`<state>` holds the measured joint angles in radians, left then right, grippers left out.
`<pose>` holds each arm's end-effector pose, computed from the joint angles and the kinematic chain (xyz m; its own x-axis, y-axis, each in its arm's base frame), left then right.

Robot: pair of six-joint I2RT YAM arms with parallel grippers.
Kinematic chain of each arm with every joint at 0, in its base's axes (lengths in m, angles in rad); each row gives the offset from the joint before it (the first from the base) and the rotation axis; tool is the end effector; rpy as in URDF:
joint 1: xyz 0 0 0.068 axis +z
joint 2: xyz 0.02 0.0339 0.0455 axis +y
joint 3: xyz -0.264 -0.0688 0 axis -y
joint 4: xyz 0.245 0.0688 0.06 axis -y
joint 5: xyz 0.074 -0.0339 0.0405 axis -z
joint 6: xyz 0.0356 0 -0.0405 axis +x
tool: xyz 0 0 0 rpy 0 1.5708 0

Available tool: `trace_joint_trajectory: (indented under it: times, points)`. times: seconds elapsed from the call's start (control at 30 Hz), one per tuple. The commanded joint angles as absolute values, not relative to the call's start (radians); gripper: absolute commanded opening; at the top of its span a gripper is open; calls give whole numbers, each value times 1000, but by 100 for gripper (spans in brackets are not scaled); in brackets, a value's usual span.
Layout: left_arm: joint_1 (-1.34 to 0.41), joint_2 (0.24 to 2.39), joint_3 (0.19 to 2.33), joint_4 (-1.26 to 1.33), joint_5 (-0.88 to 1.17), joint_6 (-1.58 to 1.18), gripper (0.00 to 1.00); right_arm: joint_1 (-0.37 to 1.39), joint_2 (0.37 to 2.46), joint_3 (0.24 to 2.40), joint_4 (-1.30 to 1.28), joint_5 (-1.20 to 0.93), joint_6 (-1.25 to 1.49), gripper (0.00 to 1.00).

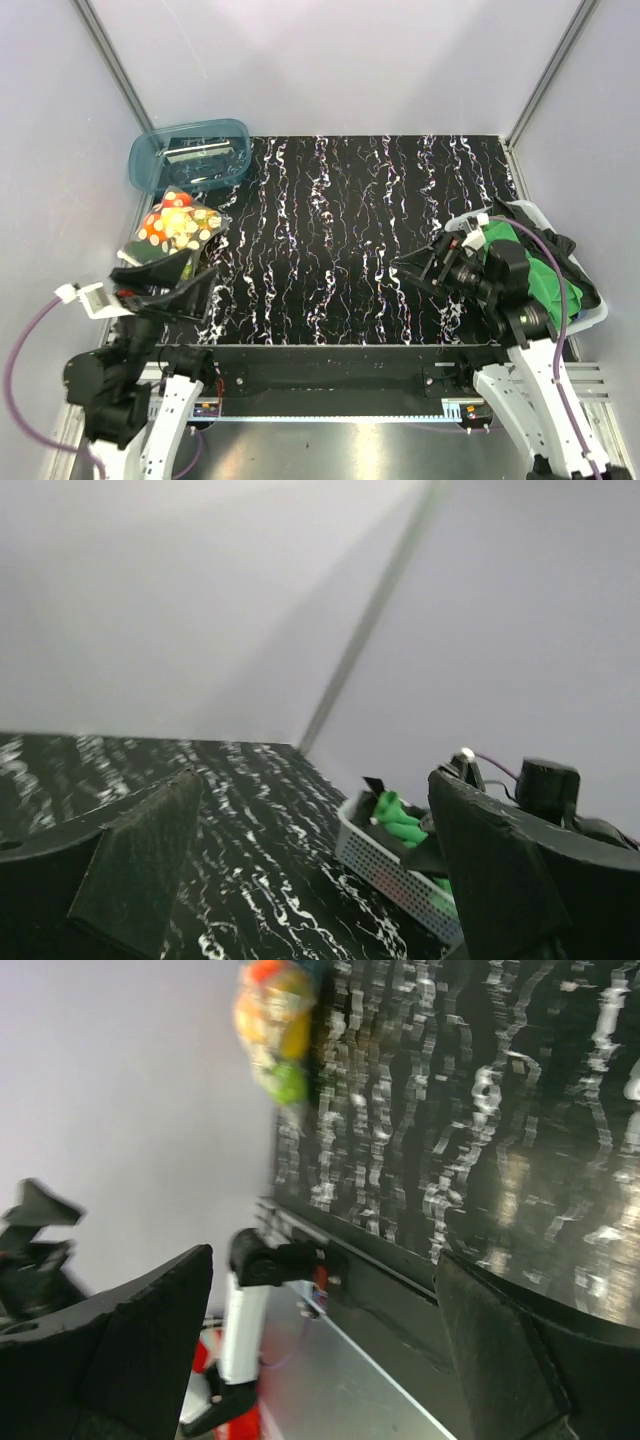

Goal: Open the zip-top bag and remove the fake food

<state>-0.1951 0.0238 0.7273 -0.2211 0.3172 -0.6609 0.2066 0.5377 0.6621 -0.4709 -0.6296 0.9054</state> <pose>-0.0025 -0.0108 0.3740 0.0798 -0.6103 -0.7882 0.6388 0.6383 -0.4296 0.1186 0.0463 0.3037 -0.7621 0.4899 -0.4234 -0.1755 0.4731 0.8634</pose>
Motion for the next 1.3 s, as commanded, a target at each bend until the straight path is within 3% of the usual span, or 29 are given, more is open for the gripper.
trace_joint_trajectory:
  times: [0.0, 0.1, 0.2, 0.4, 0.77, 0.97, 1.27]
  points:
    - [-196, 119, 938, -796, 2, -690, 99, 204, 702, 842, -669, -557, 674, 100]
    - [-202, 132, 1058, -966, -124, -771, 99, 204, 808, 873, -564, -673, 737, 100]
    - [-232, 112, 1098, -998, -115, -814, 99, 215, 917, 810, -237, -819, 918, 100]
    - [-252, 146, 1204, -1132, -68, -828, 99, 422, 1205, 1001, -253, -574, 739, 100]
    - [-250, 155, 1246, -1204, 63, -709, 97, 935, 1921, 1426, 121, -391, 833, 100]
    - [-250, 196, 1359, -1253, 49, -563, 92, 1061, 2218, 1707, 225, -310, 870, 99]
    - [-250, 235, 1456, -1327, 74, -437, 90, 1147, 2572, 2123, 71, -215, 891, 97]
